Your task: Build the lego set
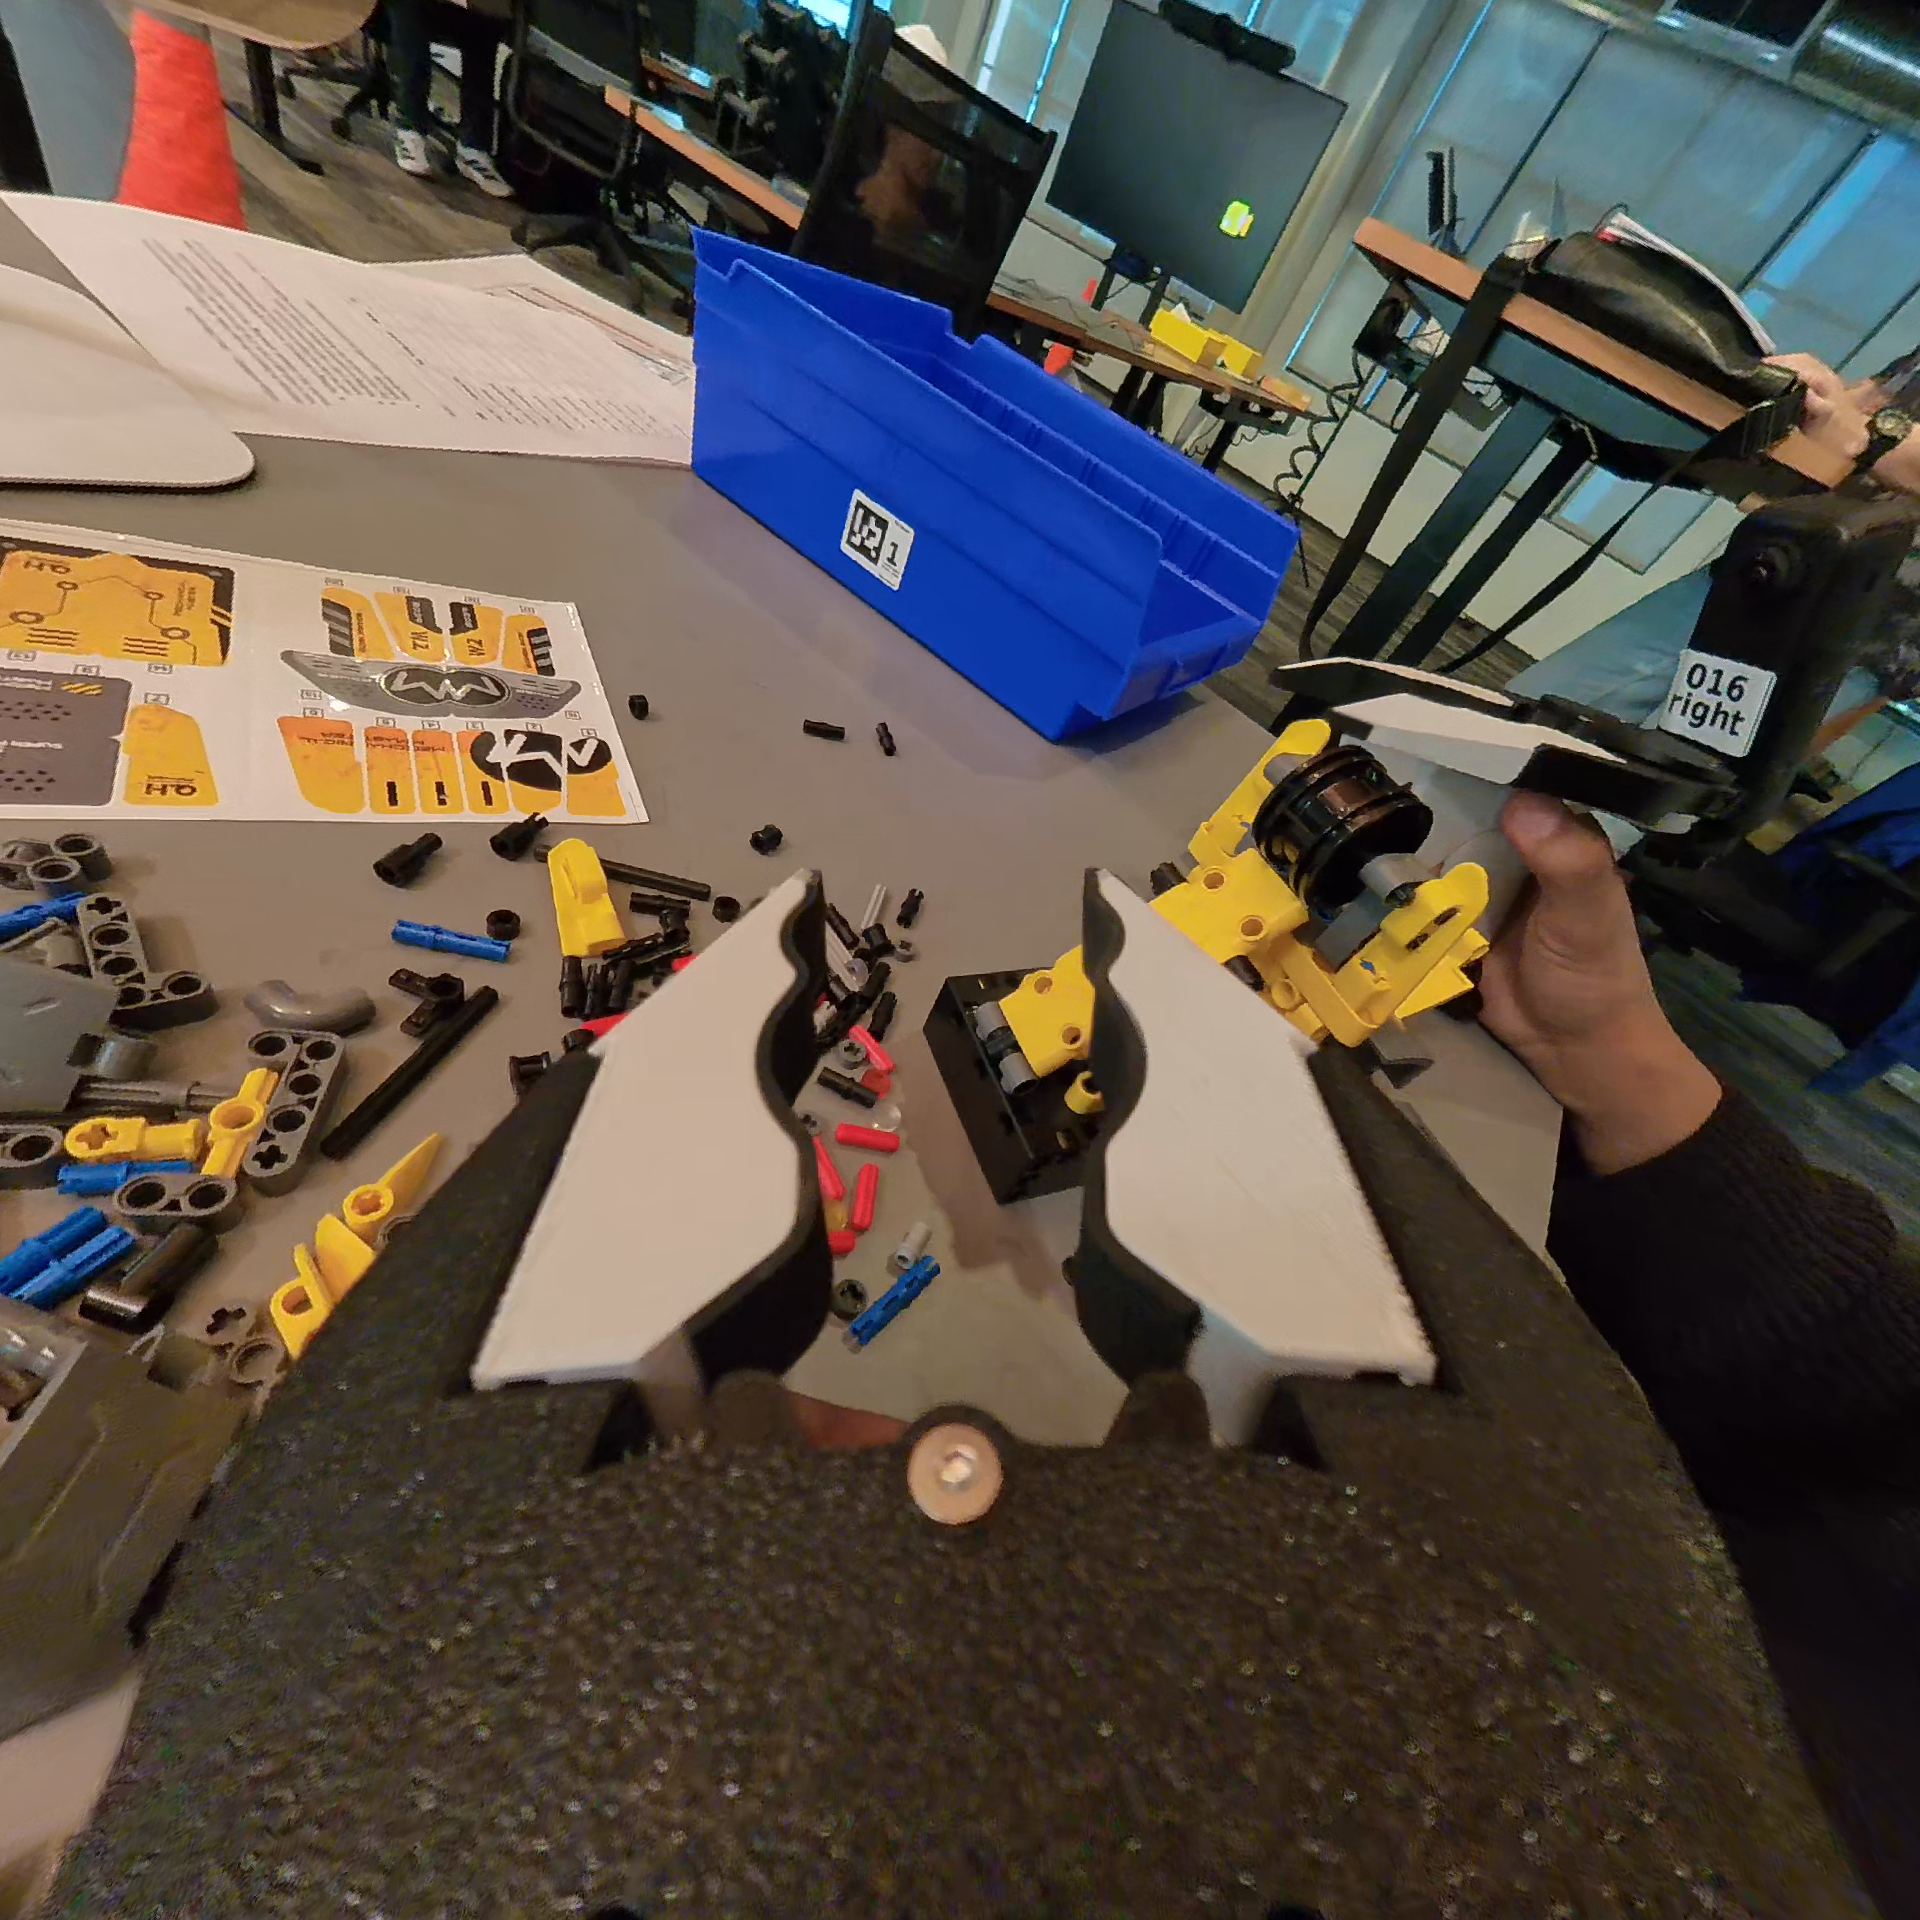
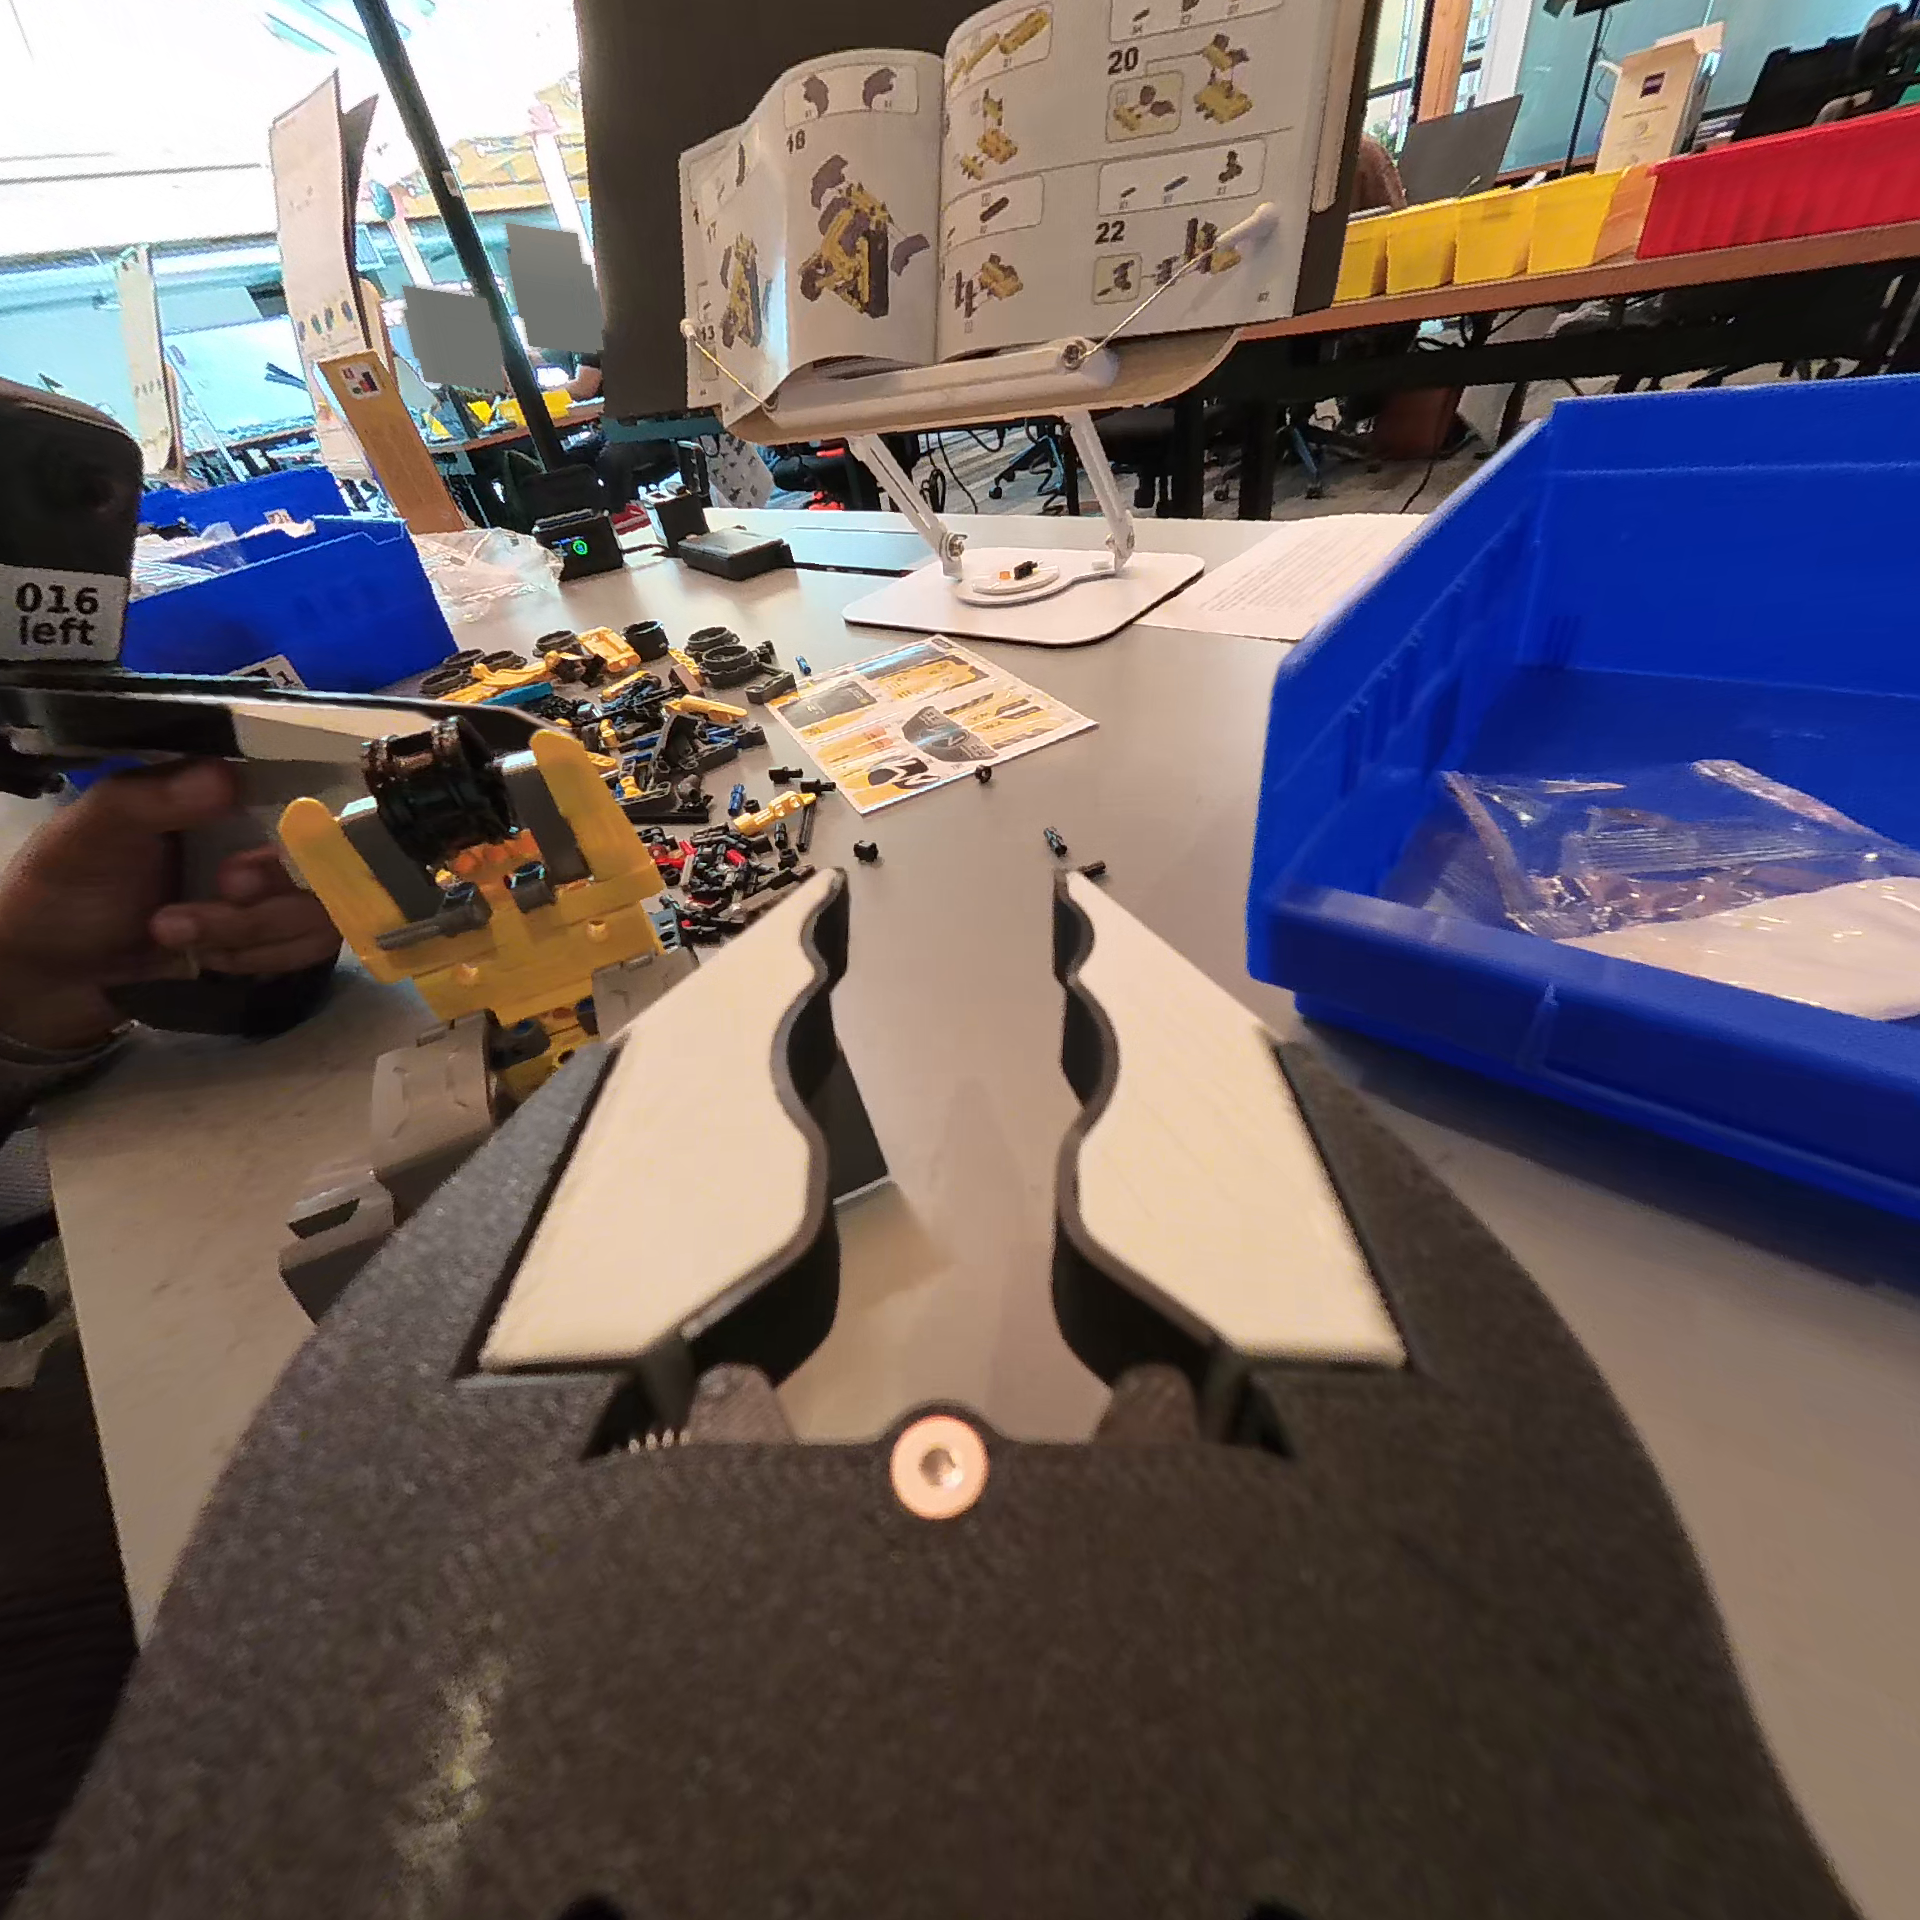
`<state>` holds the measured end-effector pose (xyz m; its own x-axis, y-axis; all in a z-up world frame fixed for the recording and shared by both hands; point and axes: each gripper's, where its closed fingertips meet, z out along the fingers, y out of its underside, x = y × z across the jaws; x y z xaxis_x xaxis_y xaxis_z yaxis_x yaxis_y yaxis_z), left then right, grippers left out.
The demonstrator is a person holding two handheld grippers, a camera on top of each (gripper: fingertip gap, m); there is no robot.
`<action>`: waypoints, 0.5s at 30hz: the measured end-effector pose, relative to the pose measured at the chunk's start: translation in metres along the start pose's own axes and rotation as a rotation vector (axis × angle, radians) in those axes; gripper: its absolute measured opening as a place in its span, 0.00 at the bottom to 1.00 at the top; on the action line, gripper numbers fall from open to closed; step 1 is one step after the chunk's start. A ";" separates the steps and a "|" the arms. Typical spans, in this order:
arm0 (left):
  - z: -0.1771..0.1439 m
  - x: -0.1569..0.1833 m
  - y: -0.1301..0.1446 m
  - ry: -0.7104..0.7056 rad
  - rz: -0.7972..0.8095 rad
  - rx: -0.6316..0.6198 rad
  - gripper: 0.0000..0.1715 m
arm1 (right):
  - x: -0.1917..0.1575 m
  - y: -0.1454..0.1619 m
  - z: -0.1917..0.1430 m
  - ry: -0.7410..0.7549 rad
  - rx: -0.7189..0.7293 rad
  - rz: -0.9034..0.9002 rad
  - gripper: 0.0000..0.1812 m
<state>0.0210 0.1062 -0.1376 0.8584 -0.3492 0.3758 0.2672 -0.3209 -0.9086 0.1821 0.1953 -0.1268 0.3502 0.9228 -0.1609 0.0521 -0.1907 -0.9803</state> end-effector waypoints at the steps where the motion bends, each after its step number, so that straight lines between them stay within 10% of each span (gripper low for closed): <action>1: 0.000 0.001 0.000 0.005 0.000 -0.002 0.28 | 0.000 0.000 0.000 0.002 -0.003 -0.003 0.21; 15: -0.010 0.073 0.003 0.273 0.295 0.072 0.29 | 0.001 0.000 0.000 0.011 0.003 -0.005 0.21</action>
<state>0.0804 0.0714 -0.1108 0.7577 -0.6410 0.1225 0.0650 -0.1126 -0.9915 0.1826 0.1963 -0.1264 0.3597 0.9202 -0.1545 0.0516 -0.1850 -0.9814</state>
